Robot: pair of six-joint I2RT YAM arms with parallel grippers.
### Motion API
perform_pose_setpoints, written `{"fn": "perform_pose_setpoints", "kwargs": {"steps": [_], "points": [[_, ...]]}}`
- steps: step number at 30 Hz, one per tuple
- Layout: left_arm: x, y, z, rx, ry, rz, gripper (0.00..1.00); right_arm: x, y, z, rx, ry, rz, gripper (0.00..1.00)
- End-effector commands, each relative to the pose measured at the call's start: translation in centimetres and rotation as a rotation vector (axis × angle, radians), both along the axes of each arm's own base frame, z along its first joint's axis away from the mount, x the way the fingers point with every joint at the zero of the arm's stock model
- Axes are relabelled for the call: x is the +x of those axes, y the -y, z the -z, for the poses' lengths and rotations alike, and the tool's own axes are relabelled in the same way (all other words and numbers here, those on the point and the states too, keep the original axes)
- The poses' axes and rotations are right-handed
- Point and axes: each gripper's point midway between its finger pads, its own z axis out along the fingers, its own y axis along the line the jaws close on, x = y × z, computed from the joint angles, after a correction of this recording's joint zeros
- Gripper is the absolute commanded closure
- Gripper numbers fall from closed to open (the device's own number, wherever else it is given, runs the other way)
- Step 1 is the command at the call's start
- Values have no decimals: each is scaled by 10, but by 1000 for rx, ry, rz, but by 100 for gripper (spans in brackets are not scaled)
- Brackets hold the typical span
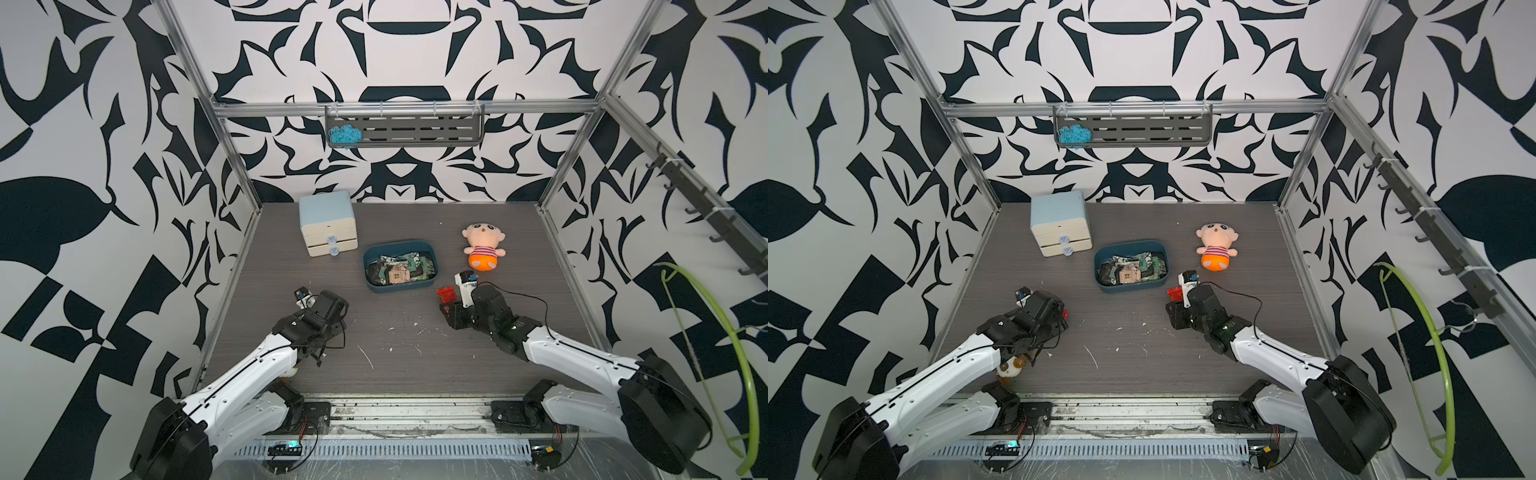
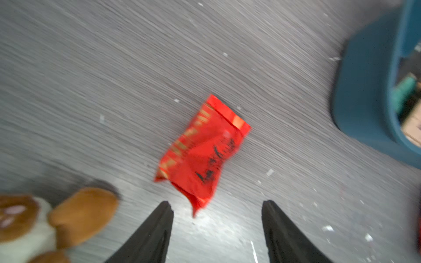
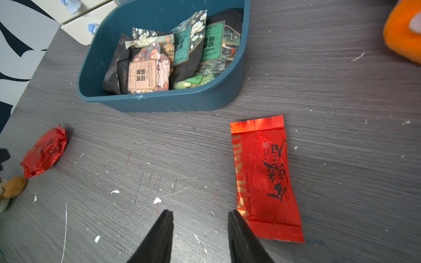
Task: Put the tea bags into the storage box
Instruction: Pick up the tea bag from the center of the board.
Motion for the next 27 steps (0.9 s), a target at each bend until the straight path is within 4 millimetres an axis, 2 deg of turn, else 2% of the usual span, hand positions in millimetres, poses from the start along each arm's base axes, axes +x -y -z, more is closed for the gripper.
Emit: {"fn": "perform_pose_setpoints", "kwargs": {"steps": [1,8,12,20,27], "points": [[-6,-17,19,58,-68,-1,31,10,-8,-20,48,51,0,57],[9,-31,28,23,-85,-56,31,11,-10,-19,50,45,-7,57],[17,-23,31,-22,-87,-39,31,11,-11,-17,48,38,-11,57],[18,15,45,-241,-120,-4,35,13,-14,-12,41,20,-18,57],[13,13,65,-227,-170,-26,40,15,-15,-10,38,12,-18,58]]}}
